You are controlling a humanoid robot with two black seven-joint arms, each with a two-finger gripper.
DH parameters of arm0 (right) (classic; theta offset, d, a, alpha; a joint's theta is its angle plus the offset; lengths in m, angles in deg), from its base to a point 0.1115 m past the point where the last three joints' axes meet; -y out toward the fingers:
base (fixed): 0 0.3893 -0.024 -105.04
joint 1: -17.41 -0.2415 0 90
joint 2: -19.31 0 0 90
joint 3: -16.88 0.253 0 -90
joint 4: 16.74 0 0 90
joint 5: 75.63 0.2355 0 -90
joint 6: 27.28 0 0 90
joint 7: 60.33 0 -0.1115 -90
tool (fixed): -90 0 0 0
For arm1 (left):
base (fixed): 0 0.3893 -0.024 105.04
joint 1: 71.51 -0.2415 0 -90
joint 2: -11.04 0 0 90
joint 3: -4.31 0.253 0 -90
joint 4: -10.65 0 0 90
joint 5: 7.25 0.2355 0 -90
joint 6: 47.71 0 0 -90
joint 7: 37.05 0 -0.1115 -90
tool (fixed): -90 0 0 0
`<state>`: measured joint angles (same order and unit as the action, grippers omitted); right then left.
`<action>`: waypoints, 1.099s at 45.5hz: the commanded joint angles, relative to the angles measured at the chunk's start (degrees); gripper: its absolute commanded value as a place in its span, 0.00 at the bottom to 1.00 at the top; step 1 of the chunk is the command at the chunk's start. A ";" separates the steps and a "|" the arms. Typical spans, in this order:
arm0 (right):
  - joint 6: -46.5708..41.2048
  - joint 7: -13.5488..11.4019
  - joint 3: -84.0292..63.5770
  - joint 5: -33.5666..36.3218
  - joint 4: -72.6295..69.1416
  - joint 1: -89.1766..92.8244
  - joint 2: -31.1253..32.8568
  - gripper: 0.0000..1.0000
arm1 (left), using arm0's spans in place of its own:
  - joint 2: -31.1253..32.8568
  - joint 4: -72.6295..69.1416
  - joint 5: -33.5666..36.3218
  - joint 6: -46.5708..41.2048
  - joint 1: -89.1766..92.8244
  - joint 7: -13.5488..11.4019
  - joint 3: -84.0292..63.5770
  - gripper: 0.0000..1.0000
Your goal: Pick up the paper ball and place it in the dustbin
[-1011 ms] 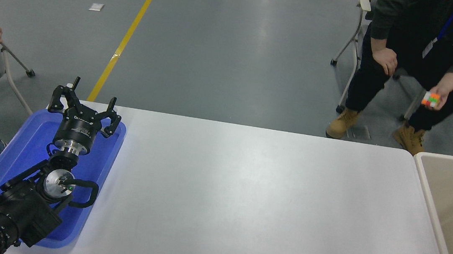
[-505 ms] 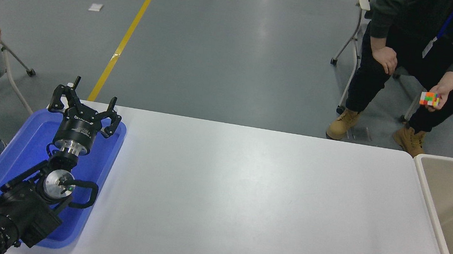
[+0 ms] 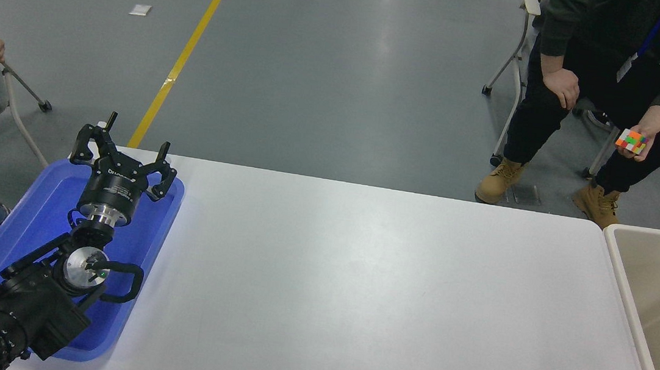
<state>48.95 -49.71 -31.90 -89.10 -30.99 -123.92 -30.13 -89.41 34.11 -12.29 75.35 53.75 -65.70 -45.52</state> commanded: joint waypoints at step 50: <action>-0.20 0.10 1.67 0.19 -1.56 -15.80 -1.28 1.00 | -0.01 0.00 0.03 -0.01 -0.02 0.00 0.00 1.00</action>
<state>48.86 -49.59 -30.28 -88.95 -31.99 -133.37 -30.98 -89.42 34.11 -12.26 75.37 53.77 -65.70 -45.53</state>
